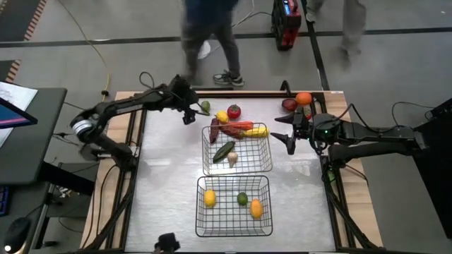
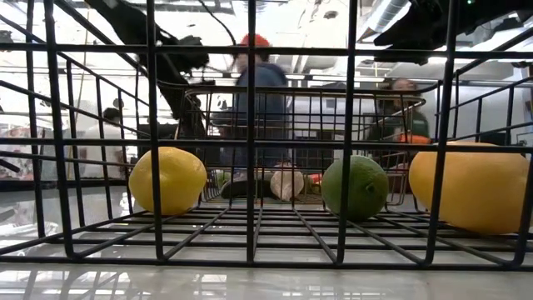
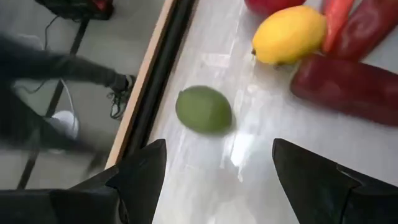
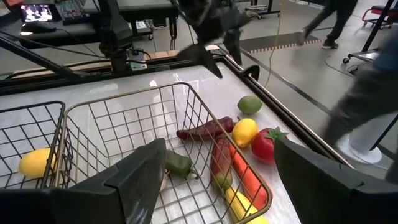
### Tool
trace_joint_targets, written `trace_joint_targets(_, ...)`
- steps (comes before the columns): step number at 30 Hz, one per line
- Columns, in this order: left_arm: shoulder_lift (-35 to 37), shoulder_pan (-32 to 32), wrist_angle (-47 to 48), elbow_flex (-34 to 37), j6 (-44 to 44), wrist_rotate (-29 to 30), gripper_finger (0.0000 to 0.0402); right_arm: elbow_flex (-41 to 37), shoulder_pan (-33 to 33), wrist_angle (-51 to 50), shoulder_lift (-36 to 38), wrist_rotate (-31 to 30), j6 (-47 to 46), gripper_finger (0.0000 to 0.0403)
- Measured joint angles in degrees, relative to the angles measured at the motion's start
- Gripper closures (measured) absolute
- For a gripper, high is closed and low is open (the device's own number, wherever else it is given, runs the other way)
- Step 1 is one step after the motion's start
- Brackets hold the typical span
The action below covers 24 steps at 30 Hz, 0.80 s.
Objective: Sort produce into baskets
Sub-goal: Put the corn into the top wire basket
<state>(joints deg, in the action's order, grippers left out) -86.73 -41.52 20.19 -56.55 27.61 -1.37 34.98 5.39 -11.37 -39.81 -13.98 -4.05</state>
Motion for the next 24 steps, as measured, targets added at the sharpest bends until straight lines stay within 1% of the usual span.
trace_joint_targets(7,-8.83,-2.76,-0.02,-5.18,2.69,-8.34,0.0120,0.00,0.00,-1.62,0.00,-0.04,-0.42,0.0079)
trace_joint_targets(13,-12.77,-5.29,-0.97,-7.79,3.68,-14.36,0.0120,0.00,0.00,-1.83,0.02,-1.13,-0.19,0.0079)
trace_joint_targets(18,-15.51,-5.77,-2.65,-7.88,5.62,-15.37,0.0120,0.00,0.47,-1.37,0.01,-1.16,0.02,0.0078)
trace_joint_targets(22,-17.86,-5.66,-5.51,-7.88,5.64,-15.40,0.0120,0.00,1.34,-1.45,0.00,-1.16,0.02,0.0078)
trace_joint_targets(24,-18.63,-5.45,-6.93,-7.88,5.65,-14.53,0.0120,0.00,1.57,-1.51,0.00,-1.16,0.02,0.0078)
